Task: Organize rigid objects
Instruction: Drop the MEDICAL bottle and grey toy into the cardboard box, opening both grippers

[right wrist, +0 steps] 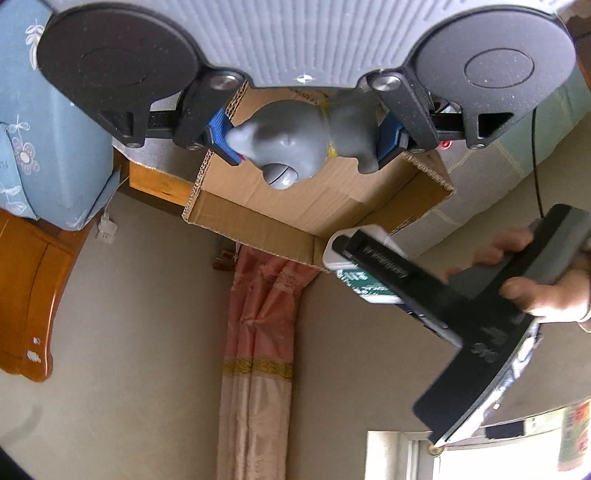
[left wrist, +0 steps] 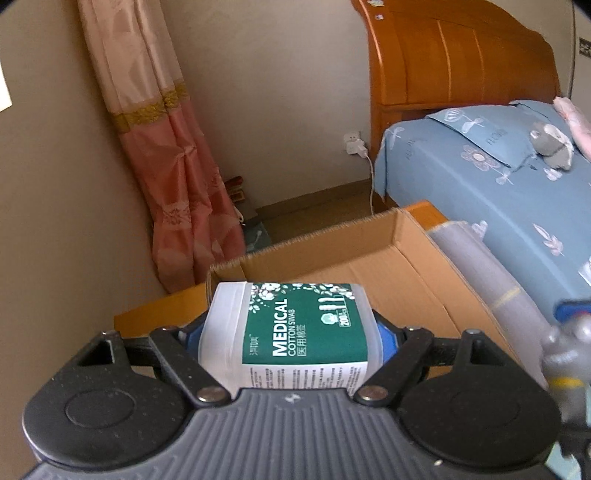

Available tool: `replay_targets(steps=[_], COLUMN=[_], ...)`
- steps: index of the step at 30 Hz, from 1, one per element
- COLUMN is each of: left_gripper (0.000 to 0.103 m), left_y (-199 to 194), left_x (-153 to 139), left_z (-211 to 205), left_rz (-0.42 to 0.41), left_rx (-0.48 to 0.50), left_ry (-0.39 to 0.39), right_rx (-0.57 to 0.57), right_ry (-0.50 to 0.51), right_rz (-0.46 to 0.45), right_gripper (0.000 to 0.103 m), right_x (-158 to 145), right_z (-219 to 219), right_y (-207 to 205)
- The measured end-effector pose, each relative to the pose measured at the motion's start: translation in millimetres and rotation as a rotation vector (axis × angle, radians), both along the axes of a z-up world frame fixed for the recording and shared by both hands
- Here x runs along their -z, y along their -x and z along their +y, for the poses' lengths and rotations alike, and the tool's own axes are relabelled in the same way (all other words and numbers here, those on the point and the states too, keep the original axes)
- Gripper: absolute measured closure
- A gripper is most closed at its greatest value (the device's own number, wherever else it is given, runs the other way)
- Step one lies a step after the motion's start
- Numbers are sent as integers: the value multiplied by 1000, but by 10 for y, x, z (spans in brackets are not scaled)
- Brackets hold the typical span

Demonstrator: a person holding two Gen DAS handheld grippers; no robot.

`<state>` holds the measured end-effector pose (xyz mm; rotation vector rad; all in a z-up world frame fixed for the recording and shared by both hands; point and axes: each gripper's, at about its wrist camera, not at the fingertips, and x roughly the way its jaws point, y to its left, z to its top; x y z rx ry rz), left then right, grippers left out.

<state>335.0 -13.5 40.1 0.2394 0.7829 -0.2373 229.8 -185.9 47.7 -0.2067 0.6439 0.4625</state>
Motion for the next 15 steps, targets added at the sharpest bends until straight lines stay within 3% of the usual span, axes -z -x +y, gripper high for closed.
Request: replay_targets(steps=[3,15], left_gripper=[9,8], left_y=[-166,-13], left_x=[78,153], left_z=[-4,101], left_rz=[-3,31], left_rx=[-32,-16], left_ry=[-7,10], right_rx=[9,24], right_ry=[2,-1], right_rz=[9,77], right_gripper=[24,24], right_x=[44,178], right_z=[5,46], right_y=[-78,-220])
